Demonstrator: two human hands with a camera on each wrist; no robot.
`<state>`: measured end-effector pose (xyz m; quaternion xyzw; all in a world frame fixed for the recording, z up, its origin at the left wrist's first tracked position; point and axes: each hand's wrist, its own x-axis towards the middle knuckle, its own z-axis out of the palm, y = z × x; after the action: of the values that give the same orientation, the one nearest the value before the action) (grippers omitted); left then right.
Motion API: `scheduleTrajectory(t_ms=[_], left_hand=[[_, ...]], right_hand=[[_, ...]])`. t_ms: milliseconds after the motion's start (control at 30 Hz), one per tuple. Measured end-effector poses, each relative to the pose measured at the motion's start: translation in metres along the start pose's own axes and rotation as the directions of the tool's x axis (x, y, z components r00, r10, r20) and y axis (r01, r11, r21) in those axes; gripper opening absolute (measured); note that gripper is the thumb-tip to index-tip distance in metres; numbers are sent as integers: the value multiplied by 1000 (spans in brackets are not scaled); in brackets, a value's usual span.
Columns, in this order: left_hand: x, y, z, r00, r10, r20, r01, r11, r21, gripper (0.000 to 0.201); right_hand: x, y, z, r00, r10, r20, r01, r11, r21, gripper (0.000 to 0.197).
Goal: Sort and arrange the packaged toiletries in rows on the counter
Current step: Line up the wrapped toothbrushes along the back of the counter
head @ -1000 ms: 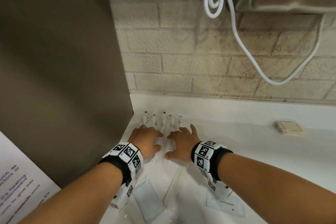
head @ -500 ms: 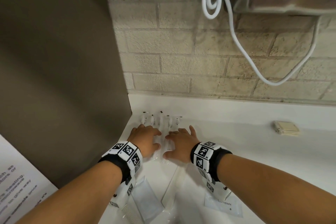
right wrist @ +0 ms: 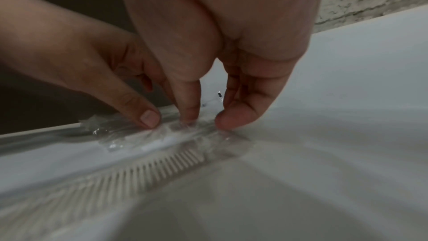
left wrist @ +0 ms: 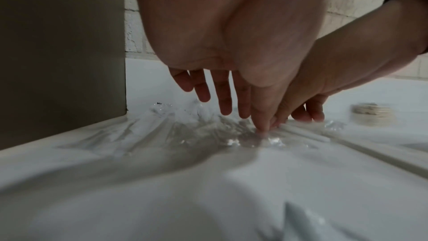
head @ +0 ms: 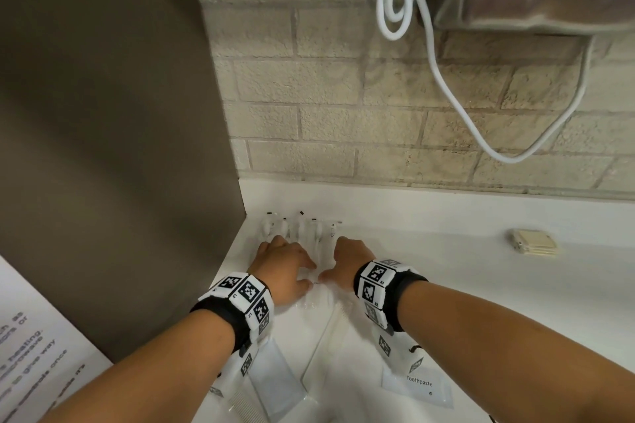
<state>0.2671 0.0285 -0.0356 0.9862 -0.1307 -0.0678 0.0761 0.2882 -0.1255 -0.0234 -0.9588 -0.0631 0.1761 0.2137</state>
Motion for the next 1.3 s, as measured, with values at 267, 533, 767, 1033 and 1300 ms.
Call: scheduleTrajectory(t_ms=[267,533,767,1033,1300], left_hand=[[3,-2,0,999,-13,40,11,999,47,44],[5,-3,2,999,-28,46,27,999,24,42],[4,-4,3,999,-22,37,22,1000,-16,41],[1,0,4,999,-11,36,10,1000,8,49],[1,2,5,998,-17,56,16,1000,15,48]], right_hand=[[16,3,-5,986,157,54,-159,987,35,21],[5,14,-10,959,171,226,-171,985,-22,35],[11,31,3,992,94,-88,-89,994,64,33],[-11,30,12,977,-204,61,212,955,-206,65],[-9,35,10,968,-231,101,248,946,-208,61]])
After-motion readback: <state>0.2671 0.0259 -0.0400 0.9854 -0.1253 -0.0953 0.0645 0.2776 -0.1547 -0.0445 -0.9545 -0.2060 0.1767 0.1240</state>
